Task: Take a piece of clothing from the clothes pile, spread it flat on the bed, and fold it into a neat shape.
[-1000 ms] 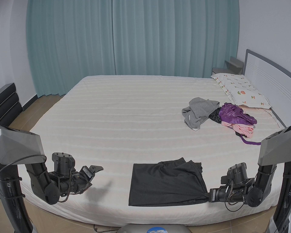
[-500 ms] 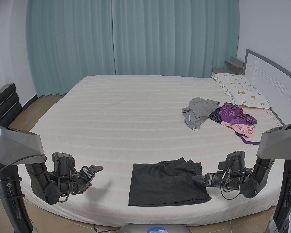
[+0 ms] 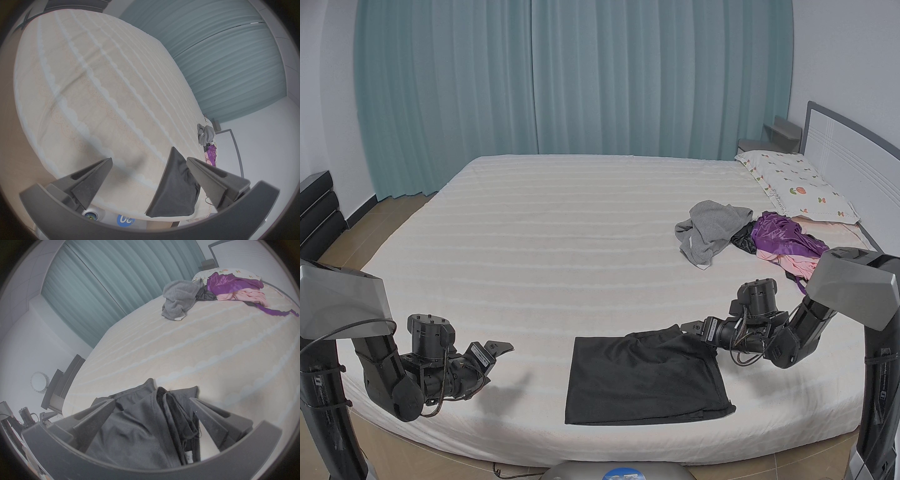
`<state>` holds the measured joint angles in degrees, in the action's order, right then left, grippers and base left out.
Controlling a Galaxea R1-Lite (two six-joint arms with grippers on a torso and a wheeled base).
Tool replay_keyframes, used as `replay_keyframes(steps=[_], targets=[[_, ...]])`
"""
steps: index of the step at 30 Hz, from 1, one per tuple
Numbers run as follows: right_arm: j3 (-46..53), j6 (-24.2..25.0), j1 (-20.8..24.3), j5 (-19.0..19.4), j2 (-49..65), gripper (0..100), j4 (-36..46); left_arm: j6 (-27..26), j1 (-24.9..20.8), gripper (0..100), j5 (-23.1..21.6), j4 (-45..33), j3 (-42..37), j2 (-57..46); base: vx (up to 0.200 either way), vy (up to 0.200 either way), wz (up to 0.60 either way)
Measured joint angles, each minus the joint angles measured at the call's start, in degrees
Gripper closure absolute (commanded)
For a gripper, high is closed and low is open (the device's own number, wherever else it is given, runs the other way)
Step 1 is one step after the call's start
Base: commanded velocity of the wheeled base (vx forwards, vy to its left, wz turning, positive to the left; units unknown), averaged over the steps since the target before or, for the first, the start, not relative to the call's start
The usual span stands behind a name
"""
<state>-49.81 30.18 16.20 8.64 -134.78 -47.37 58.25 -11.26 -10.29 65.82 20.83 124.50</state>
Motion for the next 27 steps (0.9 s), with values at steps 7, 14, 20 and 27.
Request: replay_keyframes(steps=[7,14,20,27], targets=[[-4.9,1.58,-0.17,0.35,-3.4,100,2.79,0.0,0.05,0,0.0,0.0,0.0,0.02,0.0,0.0,0.0],[-4.96,1.8,-2.12,0.05,-2.95,100,4.18,-0.02,-0.02,0,0.04,0.0,0.27,0.06,0.0,0.0,0.0],[-4.4,1.89,-5.02,0.09,-1.8,100,4.22,-0.04,-0.41,0,0.88,-0.05,2.29,0.8,0.0,0.0,0.0],[-3.94,1.91,-6.5,0.13,-1.55,100,4.22,-1.32,-1.57,0,3.45,-1.99,9.48,3.15,0.0,0.0,0.0]])
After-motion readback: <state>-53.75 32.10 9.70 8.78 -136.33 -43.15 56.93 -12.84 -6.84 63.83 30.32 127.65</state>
